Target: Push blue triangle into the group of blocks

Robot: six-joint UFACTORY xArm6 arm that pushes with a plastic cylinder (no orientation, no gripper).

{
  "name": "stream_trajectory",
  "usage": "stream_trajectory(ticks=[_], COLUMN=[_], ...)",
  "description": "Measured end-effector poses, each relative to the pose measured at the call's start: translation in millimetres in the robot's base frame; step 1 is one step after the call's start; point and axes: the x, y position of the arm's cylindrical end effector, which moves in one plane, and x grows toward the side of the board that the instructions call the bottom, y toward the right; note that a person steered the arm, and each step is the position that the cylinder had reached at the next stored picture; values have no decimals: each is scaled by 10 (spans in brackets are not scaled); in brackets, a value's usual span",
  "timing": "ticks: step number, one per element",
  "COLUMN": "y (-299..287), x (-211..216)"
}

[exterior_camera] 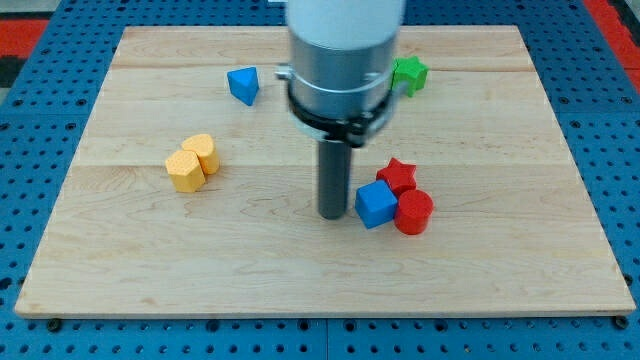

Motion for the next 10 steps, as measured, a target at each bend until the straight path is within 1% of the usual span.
stream_trajectory(ticks=[2,3,4,5,6,7,8,9,10], y=[-961,-1552,-1936,-1496,-785,-594,-161,95,43], x=[-1102,-1510,-1964,-2143,-1993,-1593,-1083,-756,-1081])
